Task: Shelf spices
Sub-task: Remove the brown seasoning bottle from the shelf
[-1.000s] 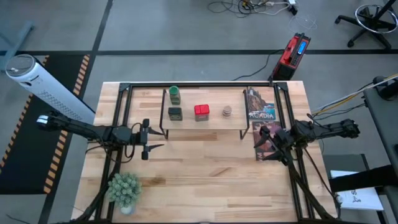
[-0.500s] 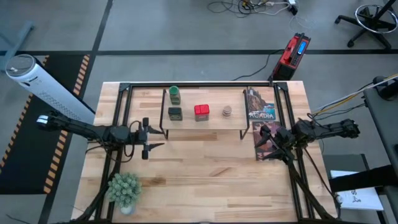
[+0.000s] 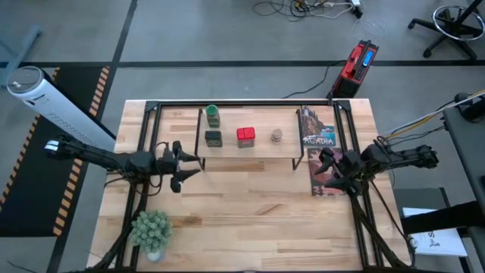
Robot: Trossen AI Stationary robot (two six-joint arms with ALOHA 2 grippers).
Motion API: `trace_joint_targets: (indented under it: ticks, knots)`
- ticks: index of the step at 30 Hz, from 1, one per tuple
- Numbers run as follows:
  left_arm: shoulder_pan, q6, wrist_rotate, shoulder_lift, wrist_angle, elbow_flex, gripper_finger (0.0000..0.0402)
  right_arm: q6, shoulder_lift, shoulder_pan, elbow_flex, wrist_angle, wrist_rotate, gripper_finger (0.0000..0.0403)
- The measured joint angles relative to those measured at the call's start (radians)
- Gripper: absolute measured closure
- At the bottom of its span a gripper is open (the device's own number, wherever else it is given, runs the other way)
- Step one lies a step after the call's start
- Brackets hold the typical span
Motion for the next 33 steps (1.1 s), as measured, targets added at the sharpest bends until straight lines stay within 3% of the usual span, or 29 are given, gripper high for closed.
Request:
trace_joint_targets:
  ticks: [5,11,19,22,26,33]
  knots:
    - [0.000,-0.189,0.049,0.001,0.011,0.000,0.0191,0.044,0.013,0.000,0.048,0.001,0.029,0.0169]
    - [0.000,-0.342,0.211,0.009,-0.047,0.030,0.0191,0.043,0.080,0.000,0.123,-0.012,0.024,0.0171]
    - [0.000,-0.411,0.389,0.058,-0.157,0.188,0.0191,0.030,0.242,0.000,0.259,-0.093,0.025,0.0170]
    - [0.000,-0.364,0.420,0.080,-0.238,0.292,0.0191,0.006,0.333,0.000,0.331,-0.110,0.095,0.0173]
    - [0.000,-0.262,0.382,0.114,-0.450,0.467,0.0191,-0.041,0.451,0.000,0.447,-0.212,0.212,0.0173]
    - [0.000,-0.097,0.095,0.225,-0.904,0.769,0.0191,-0.170,0.642,0.000,0.635,-0.357,0.306,0.0174]
